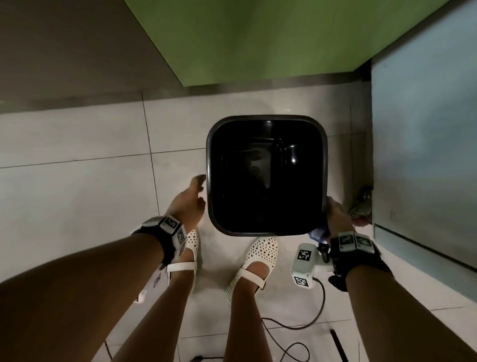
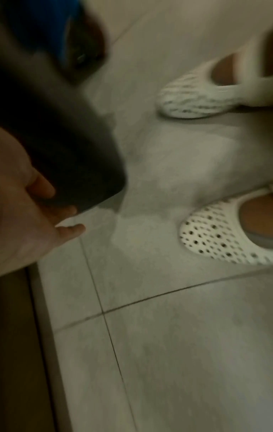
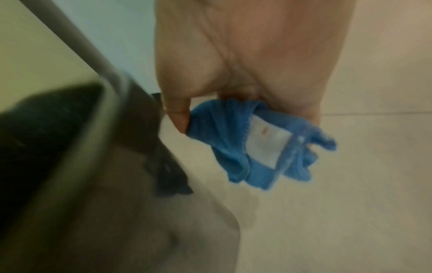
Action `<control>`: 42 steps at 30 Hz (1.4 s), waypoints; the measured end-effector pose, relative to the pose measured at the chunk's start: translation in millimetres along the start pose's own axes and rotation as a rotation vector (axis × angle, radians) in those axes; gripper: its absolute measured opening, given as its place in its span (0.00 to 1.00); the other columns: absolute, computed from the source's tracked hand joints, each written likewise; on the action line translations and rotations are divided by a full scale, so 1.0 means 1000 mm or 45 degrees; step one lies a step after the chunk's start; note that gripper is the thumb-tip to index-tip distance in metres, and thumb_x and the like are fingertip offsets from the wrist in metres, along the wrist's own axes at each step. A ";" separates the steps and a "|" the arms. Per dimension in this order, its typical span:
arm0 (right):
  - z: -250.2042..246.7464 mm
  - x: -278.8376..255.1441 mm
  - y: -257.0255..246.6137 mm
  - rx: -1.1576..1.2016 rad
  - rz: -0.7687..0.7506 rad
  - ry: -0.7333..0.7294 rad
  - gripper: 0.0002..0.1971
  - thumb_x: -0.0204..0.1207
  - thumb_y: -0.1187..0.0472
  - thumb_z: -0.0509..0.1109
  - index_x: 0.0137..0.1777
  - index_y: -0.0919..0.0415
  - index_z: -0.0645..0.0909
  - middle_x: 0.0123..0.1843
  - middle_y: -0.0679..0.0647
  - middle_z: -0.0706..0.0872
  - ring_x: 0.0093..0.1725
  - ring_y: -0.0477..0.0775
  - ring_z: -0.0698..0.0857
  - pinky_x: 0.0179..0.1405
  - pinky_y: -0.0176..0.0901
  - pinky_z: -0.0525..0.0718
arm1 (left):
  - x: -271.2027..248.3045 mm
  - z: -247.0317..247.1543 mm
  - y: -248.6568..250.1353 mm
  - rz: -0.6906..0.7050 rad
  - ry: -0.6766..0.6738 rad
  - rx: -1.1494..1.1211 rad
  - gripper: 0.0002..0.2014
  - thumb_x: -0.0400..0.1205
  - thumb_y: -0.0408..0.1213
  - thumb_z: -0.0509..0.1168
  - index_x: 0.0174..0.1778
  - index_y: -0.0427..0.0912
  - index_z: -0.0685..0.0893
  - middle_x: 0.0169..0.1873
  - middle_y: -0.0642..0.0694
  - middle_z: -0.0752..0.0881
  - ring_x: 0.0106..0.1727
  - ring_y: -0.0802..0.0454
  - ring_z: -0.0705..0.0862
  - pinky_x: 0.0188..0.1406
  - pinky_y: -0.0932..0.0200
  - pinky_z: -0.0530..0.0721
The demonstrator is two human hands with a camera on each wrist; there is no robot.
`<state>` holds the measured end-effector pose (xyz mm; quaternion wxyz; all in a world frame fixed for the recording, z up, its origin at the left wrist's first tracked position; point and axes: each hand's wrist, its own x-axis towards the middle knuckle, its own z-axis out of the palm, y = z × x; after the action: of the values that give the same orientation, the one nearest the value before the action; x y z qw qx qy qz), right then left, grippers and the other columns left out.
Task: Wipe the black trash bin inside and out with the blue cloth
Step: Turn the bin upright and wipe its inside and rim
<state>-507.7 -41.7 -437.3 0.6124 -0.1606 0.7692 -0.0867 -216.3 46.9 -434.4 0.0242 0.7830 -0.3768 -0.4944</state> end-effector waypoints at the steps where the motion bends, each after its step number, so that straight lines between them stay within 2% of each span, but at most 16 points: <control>1: -0.002 -0.006 -0.009 -0.016 -0.069 0.106 0.14 0.73 0.48 0.64 0.48 0.58 0.78 0.35 0.56 0.80 0.28 0.55 0.82 0.26 0.41 0.73 | 0.004 -0.011 0.006 0.017 0.142 -0.109 0.22 0.84 0.34 0.55 0.75 0.43 0.64 0.66 0.36 0.81 0.66 0.38 0.80 0.64 0.50 0.76; 3: -0.007 -0.023 -0.036 -0.047 -0.313 0.369 0.15 0.70 0.52 0.68 0.54 0.59 0.76 0.38 0.59 0.80 0.35 0.48 0.86 0.32 0.35 0.78 | 0.015 -0.032 0.024 0.054 0.349 -0.261 0.19 0.86 0.42 0.53 0.73 0.43 0.68 0.67 0.37 0.80 0.69 0.41 0.77 0.65 0.54 0.73; 4: -0.003 -0.032 -0.053 -0.025 -0.496 0.432 0.13 0.73 0.58 0.67 0.56 0.60 0.75 0.37 0.58 0.79 0.30 0.36 0.84 0.29 0.28 0.77 | 0.022 -0.042 0.037 0.075 0.385 -0.319 0.20 0.86 0.44 0.51 0.73 0.43 0.69 0.68 0.38 0.79 0.70 0.43 0.77 0.65 0.57 0.71; 6: 0.016 -0.050 -0.085 -0.078 -0.891 0.452 0.17 0.73 0.60 0.67 0.61 0.63 0.75 0.44 0.57 0.81 0.32 0.29 0.81 0.35 0.17 0.75 | 0.036 -0.056 0.064 0.175 0.381 -0.388 0.21 0.87 0.46 0.49 0.73 0.42 0.71 0.71 0.41 0.77 0.74 0.46 0.73 0.68 0.63 0.65; 9: 0.053 -0.051 -0.107 -0.569 -1.337 0.301 0.26 0.67 0.49 0.65 0.65 0.57 0.75 0.60 0.60 0.81 0.58 0.53 0.80 0.62 0.41 0.77 | 0.052 -0.058 0.093 0.228 0.339 -0.379 0.26 0.87 0.51 0.44 0.72 0.40 0.74 0.73 0.42 0.76 0.76 0.46 0.71 0.78 0.55 0.64; 12: 0.105 -0.062 -0.130 -1.323 -1.565 0.113 0.28 0.68 0.47 0.64 0.69 0.52 0.71 0.67 0.60 0.76 0.62 0.65 0.75 0.62 0.55 0.72 | 0.058 -0.052 0.105 0.066 0.356 -0.484 0.28 0.86 0.54 0.43 0.65 0.43 0.82 0.65 0.40 0.83 0.68 0.43 0.78 0.67 0.57 0.72; 15: 0.139 -0.056 -0.136 -1.736 -1.527 -0.049 0.33 0.72 0.50 0.67 0.77 0.49 0.61 0.73 0.55 0.71 0.68 0.62 0.68 0.64 0.55 0.64 | 0.062 -0.047 0.107 -0.003 0.421 -0.457 0.28 0.87 0.53 0.42 0.58 0.42 0.84 0.56 0.39 0.86 0.57 0.41 0.82 0.51 0.61 0.71; 18: 0.148 -0.046 -0.135 -1.847 -1.464 -0.016 0.38 0.73 0.50 0.67 0.80 0.50 0.51 0.69 0.54 0.74 0.67 0.60 0.68 0.63 0.55 0.63 | 0.063 -0.043 0.105 0.030 0.468 -0.435 0.26 0.87 0.51 0.44 0.50 0.37 0.83 0.41 0.43 0.83 0.44 0.46 0.78 0.41 0.62 0.68; 23: 0.159 -0.039 -0.143 -1.928 -1.517 -0.077 0.31 0.72 0.51 0.69 0.73 0.59 0.66 0.68 0.59 0.75 0.73 0.58 0.67 0.76 0.54 0.50 | 0.065 -0.039 0.098 0.168 0.510 -0.431 0.21 0.87 0.48 0.47 0.38 0.40 0.77 0.33 0.43 0.80 0.37 0.45 0.76 0.30 0.62 0.62; 25: 0.160 -0.035 -0.145 -1.931 -1.535 -0.125 0.30 0.70 0.48 0.70 0.69 0.59 0.70 0.66 0.59 0.77 0.68 0.61 0.73 0.73 0.55 0.59 | 0.066 -0.039 0.095 0.202 0.504 -0.419 0.21 0.87 0.47 0.48 0.40 0.37 0.78 0.33 0.43 0.79 0.37 0.44 0.76 0.31 0.61 0.62; 27: 0.159 -0.033 -0.145 -1.915 -1.581 -0.115 0.26 0.70 0.46 0.70 0.64 0.60 0.73 0.61 0.59 0.79 0.60 0.64 0.78 0.59 0.54 0.71 | 0.067 -0.039 0.094 0.201 0.487 -0.408 0.21 0.87 0.47 0.49 0.40 0.37 0.77 0.32 0.43 0.79 0.37 0.45 0.76 0.32 0.61 0.64; 30: 0.155 -0.032 -0.145 -1.848 -1.649 -0.130 0.22 0.71 0.45 0.69 0.58 0.59 0.75 0.53 0.59 0.82 0.52 0.64 0.80 0.48 0.52 0.74 | 0.067 -0.038 0.094 0.141 0.467 -0.455 0.19 0.86 0.50 0.50 0.37 0.42 0.74 0.29 0.46 0.78 0.35 0.47 0.75 0.35 0.60 0.69; 33: 0.150 -0.029 -0.145 -1.765 -1.656 -0.136 0.20 0.70 0.44 0.68 0.55 0.57 0.77 0.50 0.56 0.83 0.50 0.62 0.81 0.48 0.52 0.75 | 0.066 -0.037 0.092 0.113 0.492 -0.480 0.19 0.86 0.51 0.50 0.39 0.43 0.76 0.31 0.45 0.79 0.36 0.46 0.76 0.37 0.58 0.72; 36: 0.123 -0.023 -0.143 -1.698 -1.651 0.030 0.18 0.70 0.44 0.69 0.54 0.55 0.77 0.49 0.57 0.83 0.49 0.61 0.80 0.49 0.52 0.75 | 0.064 -0.038 0.093 0.085 0.508 -0.437 0.19 0.85 0.53 0.49 0.37 0.44 0.73 0.26 0.49 0.75 0.36 0.45 0.76 0.37 0.58 0.71; 40: 0.091 -0.020 -0.130 -1.403 -1.464 0.284 0.21 0.69 0.50 0.71 0.59 0.57 0.77 0.55 0.61 0.81 0.54 0.65 0.78 0.49 0.56 0.79 | 0.064 -0.038 0.094 0.073 0.518 -0.390 0.20 0.85 0.54 0.48 0.32 0.47 0.68 0.22 0.53 0.71 0.33 0.46 0.74 0.35 0.59 0.69; 42: 0.100 -0.019 -0.129 -1.428 -1.332 0.386 0.21 0.69 0.51 0.70 0.61 0.56 0.75 0.59 0.60 0.79 0.59 0.65 0.76 0.55 0.56 0.76 | 0.065 -0.038 0.095 0.091 0.532 -0.361 0.21 0.85 0.54 0.47 0.36 0.44 0.72 0.22 0.53 0.71 0.34 0.44 0.75 0.35 0.58 0.70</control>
<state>-389.1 -148.9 -400.5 0.2077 -0.7742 0.5977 0.0166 -225.1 -73.1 -425.3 0.2285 0.8431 -0.3178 -0.3687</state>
